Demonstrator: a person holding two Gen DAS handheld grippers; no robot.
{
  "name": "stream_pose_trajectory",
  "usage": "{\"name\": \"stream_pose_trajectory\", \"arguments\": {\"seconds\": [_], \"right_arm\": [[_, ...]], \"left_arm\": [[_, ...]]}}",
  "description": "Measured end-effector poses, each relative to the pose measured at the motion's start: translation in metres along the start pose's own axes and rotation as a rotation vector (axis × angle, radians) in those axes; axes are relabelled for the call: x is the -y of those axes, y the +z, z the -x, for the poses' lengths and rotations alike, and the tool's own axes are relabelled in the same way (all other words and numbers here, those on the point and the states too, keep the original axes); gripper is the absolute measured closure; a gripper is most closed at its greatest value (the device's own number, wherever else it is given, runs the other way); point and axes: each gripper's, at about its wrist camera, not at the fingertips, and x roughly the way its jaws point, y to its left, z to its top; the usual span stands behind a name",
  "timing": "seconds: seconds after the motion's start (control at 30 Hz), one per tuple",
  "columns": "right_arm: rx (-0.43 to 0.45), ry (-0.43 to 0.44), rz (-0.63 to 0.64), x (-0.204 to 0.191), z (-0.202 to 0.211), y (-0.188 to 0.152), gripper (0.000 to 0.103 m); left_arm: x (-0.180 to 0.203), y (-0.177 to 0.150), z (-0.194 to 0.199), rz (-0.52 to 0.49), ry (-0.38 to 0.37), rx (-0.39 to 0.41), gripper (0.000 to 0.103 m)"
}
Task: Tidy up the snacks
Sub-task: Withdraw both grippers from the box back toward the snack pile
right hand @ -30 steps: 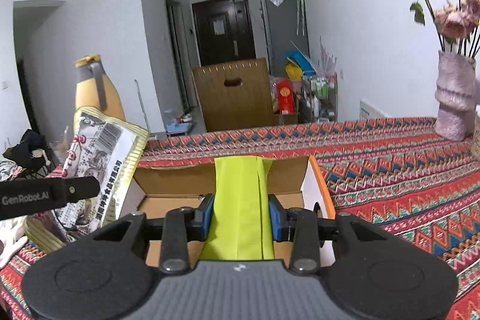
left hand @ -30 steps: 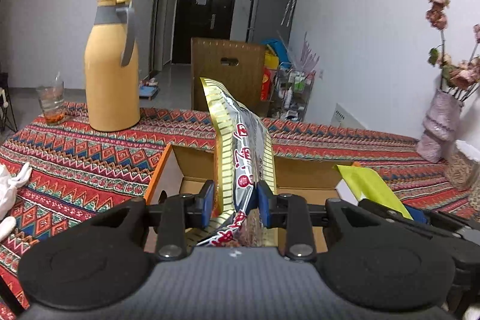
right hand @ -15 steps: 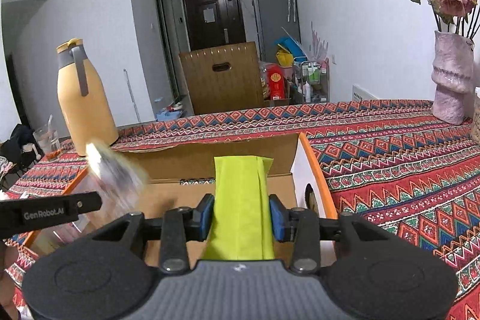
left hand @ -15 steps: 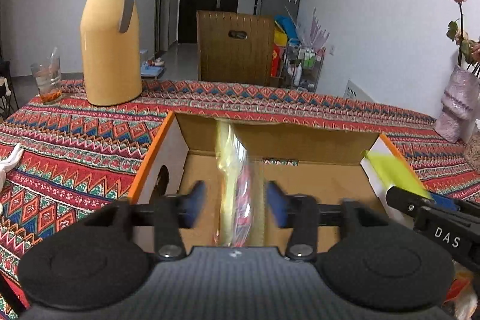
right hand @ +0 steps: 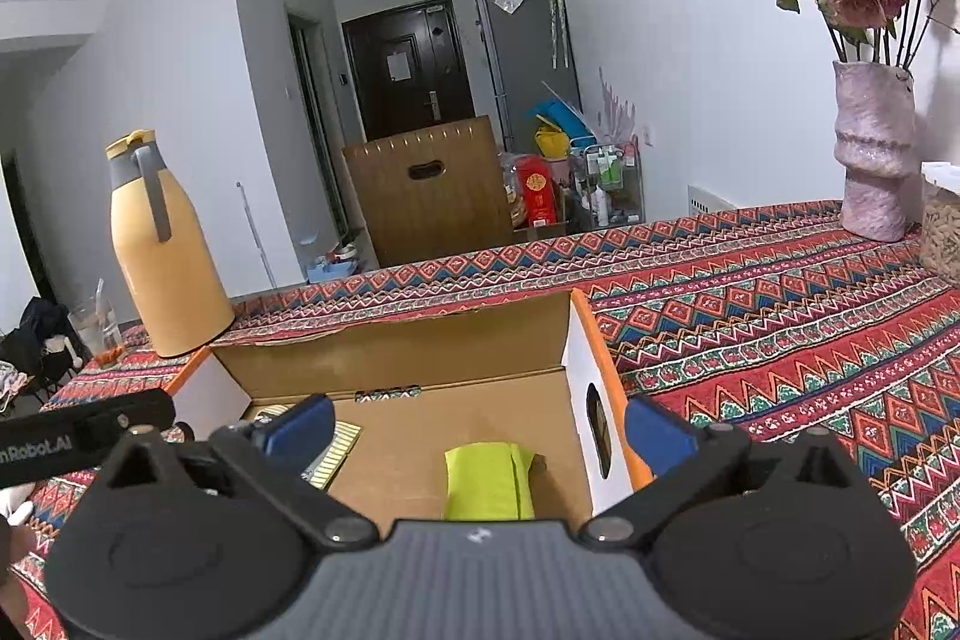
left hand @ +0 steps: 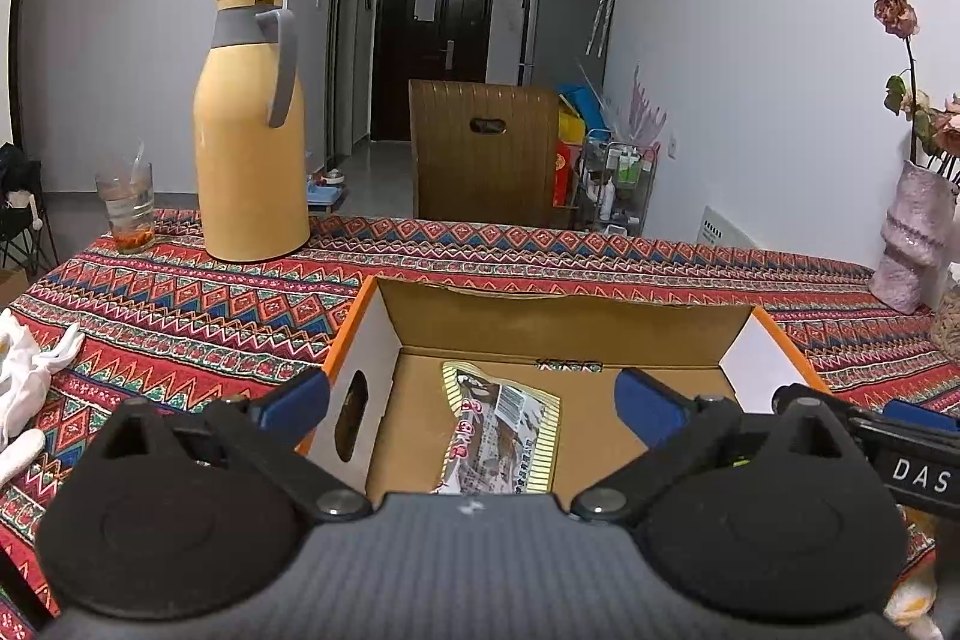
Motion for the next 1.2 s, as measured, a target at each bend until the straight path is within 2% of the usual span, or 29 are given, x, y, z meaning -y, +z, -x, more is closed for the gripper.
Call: {"name": "stream_pose_trajectory", "arguments": {"seconds": [0.33, 0.7, 0.9, 1.2], "right_arm": [[0.035, 0.001, 0.001, 0.000, 0.014, 0.008, 0.000], [0.081, -0.011, 0.029, -0.001, 0.055, 0.013, 0.000], [0.083, -0.011, 0.051, -0.001, 0.083, 0.001, 0.000], [0.034, 0.000, 0.087, -0.003, 0.124, -0.039, 0.000]], "left_arm": [[0.003, 0.008, 0.015, -0.005, 0.030, 0.016, 0.000], [0.005, 0.011, 0.054, -0.040, 0.026, 0.050, 0.000], [0.000, 0.000, 0.077, -0.047, 0.018, 0.039, 0.000], [-0.016, -0.033, 0.114, -0.059, 0.001, 0.010, 0.000]]}}
